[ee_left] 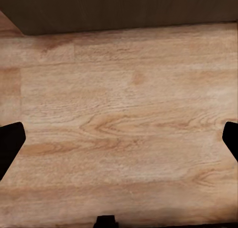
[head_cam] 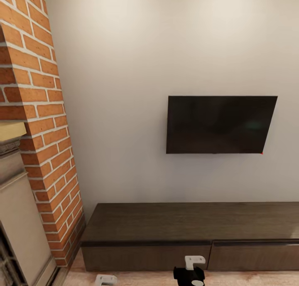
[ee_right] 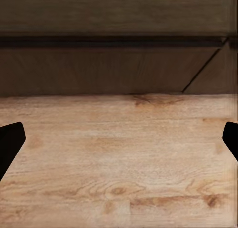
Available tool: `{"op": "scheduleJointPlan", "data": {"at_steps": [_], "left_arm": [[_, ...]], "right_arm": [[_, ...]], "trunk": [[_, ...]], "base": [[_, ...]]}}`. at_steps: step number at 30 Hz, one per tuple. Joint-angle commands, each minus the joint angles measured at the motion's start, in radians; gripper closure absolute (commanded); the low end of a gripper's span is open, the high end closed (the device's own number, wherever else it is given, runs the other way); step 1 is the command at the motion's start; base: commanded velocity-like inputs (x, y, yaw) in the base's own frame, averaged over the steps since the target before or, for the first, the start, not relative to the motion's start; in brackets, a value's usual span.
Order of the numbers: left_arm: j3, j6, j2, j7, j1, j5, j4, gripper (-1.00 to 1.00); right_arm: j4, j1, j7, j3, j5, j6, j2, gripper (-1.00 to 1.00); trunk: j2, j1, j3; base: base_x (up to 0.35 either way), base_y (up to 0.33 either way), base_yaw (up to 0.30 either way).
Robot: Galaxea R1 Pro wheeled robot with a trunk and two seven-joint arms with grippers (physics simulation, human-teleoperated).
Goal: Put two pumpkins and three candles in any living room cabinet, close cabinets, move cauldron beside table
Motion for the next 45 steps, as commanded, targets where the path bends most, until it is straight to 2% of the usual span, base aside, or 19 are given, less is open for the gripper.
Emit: {"op": "scheduleJointPlan", "data": {"at_steps": [1, 5, 9, 10, 14, 18, 22, 30, 38, 45], "left_arm": [[-0.008, 0.004, 0.002, 0.008, -0.002, 0.011, 0.006, -1.0], [-0.006, -0.004, 0.007, 0.006, -0.005, 0.011, 0.039, -1.0], [-0.005, -0.037, 0.01, 0.005, -0.005, 0.011, 0.08, -1.0], [-0.005, -0.063, 0.01, 0.005, -0.005, 0.011, 0.108, -1.0], [-0.006, -0.135, 0.011, 0.005, -0.004, 0.011, 0.175, -1.0], [-0.007, -0.175, 0.011, 0.005, 0.0, 0.011, 0.203, -1.0], [-0.007, -0.208, 0.013, 0.005, 0.005, 0.009, 0.217, -1.0], [-0.008, -0.233, 0.018, 0.005, 0.011, 0.007, 0.248, -1.0], [-0.009, -0.261, 0.034, 0.005, 0.018, 0.006, 0.256, -1.0], [-0.009, -0.271, 0.038, 0.005, 0.066, 0.006, 0.257, -1.0]], "right_arm": [[0.001, -0.001, -0.005, 0.008, -0.011, -0.005, 0.0, -1.0], [0.042, -0.001, -0.005, 0.005, -0.012, -0.004, 0.002, -1.0], [0.096, 0.0, -0.006, 0.003, -0.014, -0.004, 0.003, -1.0], [0.114, 0.0, -0.006, 0.002, -0.014, -0.005, 0.001, -1.0], [0.17, 0.0, -0.005, -0.032, -0.015, -0.008, -0.004, -1.0], [0.215, 0.002, -0.004, -0.057, -0.013, -0.024, -0.006, -1.0], [0.239, 0.03, -0.004, -0.071, -0.014, -0.031, -0.006, -1.0], [0.243, 0.068, -0.005, -0.077, -0.015, -0.034, -0.01, -1.0], [0.244, 0.093, -0.005, -0.079, -0.015, -0.033, -0.029, -1.0], [0.294, 0.106, -0.006, -0.079, -0.014, -0.033, -0.047, -1.0]], "trunk": [[0.006, -0.004, 0.002], [0.034, -0.019, 0.014], [0.062, -0.034, 0.027], [0.069, -0.038, 0.03], [0.097, -0.054, 0.042], [0.125, -0.069, 0.055], [0.153, -0.084, 0.068], [0.209, -0.115, 0.093], [0.265, -0.146, 0.118], [0.314, -0.172, 0.14]], "base": [[0.0, 0.0, 0.0], [0.0, 0.0, 0.0], [0.0, 0.0, 0.0], [0.0, 0.0, 0.0], [0.0, 0.0, 0.0], [0.0, 0.0, 0.0], [0.0, 0.0, 0.0], [0.0, 0.0, 0.0], [0.0, 0.0, 0.0], [0.0, 0.0, 0.0]]}}
